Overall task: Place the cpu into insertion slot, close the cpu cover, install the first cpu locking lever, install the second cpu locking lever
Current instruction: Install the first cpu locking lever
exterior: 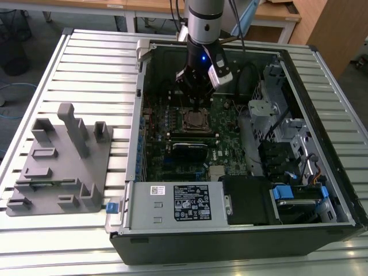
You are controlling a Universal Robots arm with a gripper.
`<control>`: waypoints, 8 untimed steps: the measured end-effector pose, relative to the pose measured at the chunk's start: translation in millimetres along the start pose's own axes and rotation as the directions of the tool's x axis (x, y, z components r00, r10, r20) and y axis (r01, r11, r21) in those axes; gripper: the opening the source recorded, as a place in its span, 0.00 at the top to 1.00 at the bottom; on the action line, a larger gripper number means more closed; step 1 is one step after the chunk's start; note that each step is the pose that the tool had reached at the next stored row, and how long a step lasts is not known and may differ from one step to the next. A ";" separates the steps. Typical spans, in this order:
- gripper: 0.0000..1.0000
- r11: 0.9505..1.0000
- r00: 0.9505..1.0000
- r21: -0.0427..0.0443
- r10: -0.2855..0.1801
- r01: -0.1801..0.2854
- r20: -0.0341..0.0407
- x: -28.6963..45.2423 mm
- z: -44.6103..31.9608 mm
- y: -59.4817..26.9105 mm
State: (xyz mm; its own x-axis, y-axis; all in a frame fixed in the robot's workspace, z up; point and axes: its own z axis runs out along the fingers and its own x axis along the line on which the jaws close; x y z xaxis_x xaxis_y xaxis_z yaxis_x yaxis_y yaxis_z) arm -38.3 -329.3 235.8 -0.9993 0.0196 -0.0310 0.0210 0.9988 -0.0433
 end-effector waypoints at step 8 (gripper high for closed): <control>0.89 1.000 1.000 0.000 0.000 0.000 0.000 -0.2 -6.2 -0.2</control>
State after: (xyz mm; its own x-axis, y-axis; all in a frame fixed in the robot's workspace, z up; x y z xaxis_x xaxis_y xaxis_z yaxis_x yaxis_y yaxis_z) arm -38.3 -329.3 242.0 -0.9993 0.0197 -0.0311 0.0210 0.9989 -0.0431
